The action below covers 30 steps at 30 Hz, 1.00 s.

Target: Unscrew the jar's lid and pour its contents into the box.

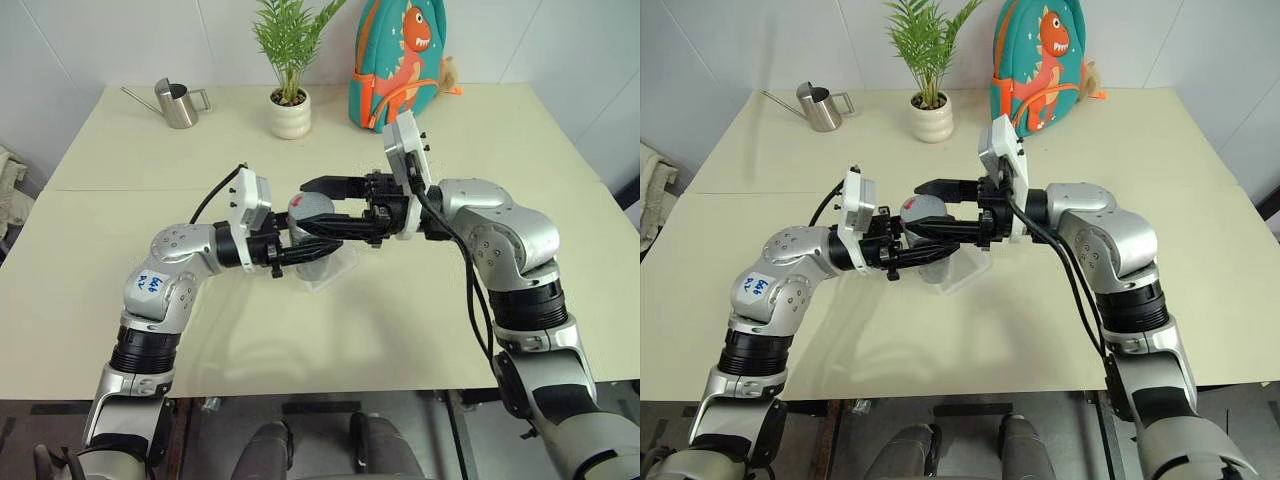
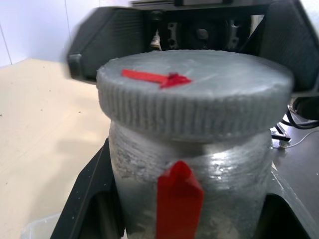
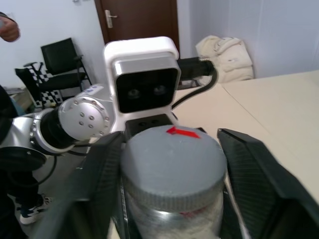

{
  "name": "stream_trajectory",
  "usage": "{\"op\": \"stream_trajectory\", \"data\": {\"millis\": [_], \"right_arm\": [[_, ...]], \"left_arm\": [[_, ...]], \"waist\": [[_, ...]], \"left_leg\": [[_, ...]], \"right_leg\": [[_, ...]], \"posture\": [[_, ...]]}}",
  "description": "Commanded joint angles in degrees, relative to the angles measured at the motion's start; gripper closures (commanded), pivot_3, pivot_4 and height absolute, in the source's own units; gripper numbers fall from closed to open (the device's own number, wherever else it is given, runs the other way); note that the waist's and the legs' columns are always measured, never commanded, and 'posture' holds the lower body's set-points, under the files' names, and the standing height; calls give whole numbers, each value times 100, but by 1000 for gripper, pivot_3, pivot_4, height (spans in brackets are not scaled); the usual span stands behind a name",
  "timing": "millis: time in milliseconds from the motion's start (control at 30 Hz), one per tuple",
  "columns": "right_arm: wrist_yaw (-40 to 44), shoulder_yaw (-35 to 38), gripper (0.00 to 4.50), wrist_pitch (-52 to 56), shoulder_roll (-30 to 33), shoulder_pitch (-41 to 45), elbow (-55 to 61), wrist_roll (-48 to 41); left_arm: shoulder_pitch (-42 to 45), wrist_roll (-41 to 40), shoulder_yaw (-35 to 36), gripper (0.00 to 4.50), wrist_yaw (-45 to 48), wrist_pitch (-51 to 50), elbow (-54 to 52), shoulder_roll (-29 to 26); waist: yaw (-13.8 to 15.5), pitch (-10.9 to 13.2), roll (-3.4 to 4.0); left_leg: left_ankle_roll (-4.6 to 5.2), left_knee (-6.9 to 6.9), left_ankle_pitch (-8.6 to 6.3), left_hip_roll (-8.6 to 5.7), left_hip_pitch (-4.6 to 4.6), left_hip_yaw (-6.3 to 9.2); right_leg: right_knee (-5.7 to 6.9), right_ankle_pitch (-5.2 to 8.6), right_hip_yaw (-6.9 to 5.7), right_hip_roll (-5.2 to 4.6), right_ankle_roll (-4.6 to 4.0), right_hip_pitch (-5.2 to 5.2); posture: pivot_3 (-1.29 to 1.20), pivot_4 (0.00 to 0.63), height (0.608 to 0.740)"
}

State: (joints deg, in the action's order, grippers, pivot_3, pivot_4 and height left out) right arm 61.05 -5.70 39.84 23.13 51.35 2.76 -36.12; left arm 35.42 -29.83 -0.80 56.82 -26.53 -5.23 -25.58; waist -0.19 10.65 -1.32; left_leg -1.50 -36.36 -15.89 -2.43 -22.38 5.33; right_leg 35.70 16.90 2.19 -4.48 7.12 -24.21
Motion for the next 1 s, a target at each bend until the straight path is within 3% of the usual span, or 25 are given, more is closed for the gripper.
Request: {"op": "stream_trajectory", "data": {"millis": [33,233,333,500,633,833,967,1000], "right_arm": [[-136,296,1958,49,-135,132,260,-323],[-850,1150,1958,717,-503,390,197,-1334],[-1075,1466,1958,783,-233,272,166,-1378],[-1232,1566,1958,245,373,-296,-84,-687],[-1251,1338,1958,-1024,821,-1238,-925,543],[-1998,1350,1958,-3001,627,-1917,-2598,1789],[-2175,1531,1958,-3625,464,-2095,-3178,1914],[-2109,1606,1608,-3584,430,-2125,-3174,1792]], "left_arm": [[1,-66,20,2417,15,56,-192,-25],[-87,-2,-35,2417,90,95,-248,-100],[-113,-71,16,2417,25,38,-296,-106],[-132,-150,171,2417,-46,-29,-319,-166],[-74,-214,334,2417,-52,-101,-238,-272],[239,-334,523,2417,-224,-261,-69,-197],[437,-440,540,2417,-306,-409,-46,-151],[445,-438,534,2417,-288,-415,-38,-167]], "waist": [[0,0,0],[-3,0,0],[15,0,0],[20,0,-1],[12,-1,-2],[-17,-1,-2],[-40,-1,-2],[-50,-1,-2]], "left_leg": [[0,0,0,0,0,0],[-2,3,1,1,-2,0],[-2,2,1,1,-4,0],[3,0,-1,-7,-9,-4],[8,2,-4,-4,-8,-24],[11,0,-3,0,2,-71],[11,-8,-3,3,11,-108],[12,-8,-2,3,14,-110]], "right_leg": [[0,0,0,0,0,0],[7,0,1,-2,0,-8],[8,0,-1,-5,0,-9],[4,0,-5,-8,0,-9],[3,0,-2,-4,0,-11],[21,-2,29,3,4,-21],[27,-6,46,7,11,-20],[27,-7,53,7,13,-20]], "posture": [[0,150,740],[0,150,740],[0,150,740],[0,150,740],[0,150,740],[0,150,740],[0,150,740],[0,150,740]]}}
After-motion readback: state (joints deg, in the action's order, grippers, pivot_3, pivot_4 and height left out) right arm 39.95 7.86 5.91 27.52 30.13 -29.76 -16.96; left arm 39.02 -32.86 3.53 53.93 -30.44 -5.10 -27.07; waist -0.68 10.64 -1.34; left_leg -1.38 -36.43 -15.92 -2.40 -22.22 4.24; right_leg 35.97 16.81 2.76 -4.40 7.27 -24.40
